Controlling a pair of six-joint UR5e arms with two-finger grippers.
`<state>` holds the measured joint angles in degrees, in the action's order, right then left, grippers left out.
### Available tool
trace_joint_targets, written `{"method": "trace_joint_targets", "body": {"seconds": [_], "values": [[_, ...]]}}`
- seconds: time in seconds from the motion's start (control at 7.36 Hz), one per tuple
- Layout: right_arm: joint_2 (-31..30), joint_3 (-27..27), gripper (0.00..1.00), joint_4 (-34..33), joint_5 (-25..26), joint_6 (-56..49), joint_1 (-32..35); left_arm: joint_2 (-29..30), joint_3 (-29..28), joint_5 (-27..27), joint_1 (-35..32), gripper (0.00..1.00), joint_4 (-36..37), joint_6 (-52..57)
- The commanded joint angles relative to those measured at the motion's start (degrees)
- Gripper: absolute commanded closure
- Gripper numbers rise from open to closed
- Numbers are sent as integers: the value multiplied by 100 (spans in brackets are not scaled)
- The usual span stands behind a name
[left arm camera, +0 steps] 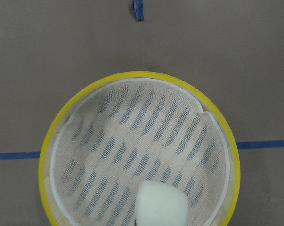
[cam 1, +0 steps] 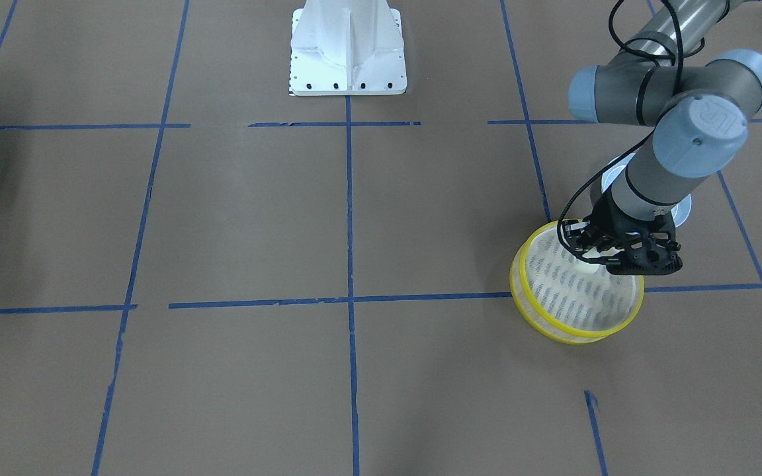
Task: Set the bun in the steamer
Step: 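Carry the bun with the left gripper over the yellow steamer, then lower the bun into the steamer and open the left gripper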
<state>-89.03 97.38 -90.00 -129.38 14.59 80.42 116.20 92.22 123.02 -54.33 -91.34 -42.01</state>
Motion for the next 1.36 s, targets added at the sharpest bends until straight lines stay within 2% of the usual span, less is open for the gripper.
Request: {"method": "trace_joint_targets", "body": {"seconds": [0.0,0.41,0.54,0.68,0.82,0.95,1.09,1.22], "values": [[0,0,0,0,0,0,0,-36,-475,-14,90,73,-575,-53],[0,0,0,0,0,0,0,-45,-697,-136,90,72,-841,-53],[0,0,0,0,0,0,0,-45,-723,-146,107,67,-850,-53],[0,0,0,0,0,0,0,-80,-758,-164,160,60,-928,-53],[0,0,0,0,0,0,0,-80,-749,-260,160,37,-964,-62],[0,0,0,0,0,0,0,-80,-749,-261,160,26,-964,-53],[0,0,0,0,0,0,0,-80,-741,-261,160,25,-964,-36],[0,0,0,0,0,0,0,-80,-740,-261,160,4,-964,-18]]}}
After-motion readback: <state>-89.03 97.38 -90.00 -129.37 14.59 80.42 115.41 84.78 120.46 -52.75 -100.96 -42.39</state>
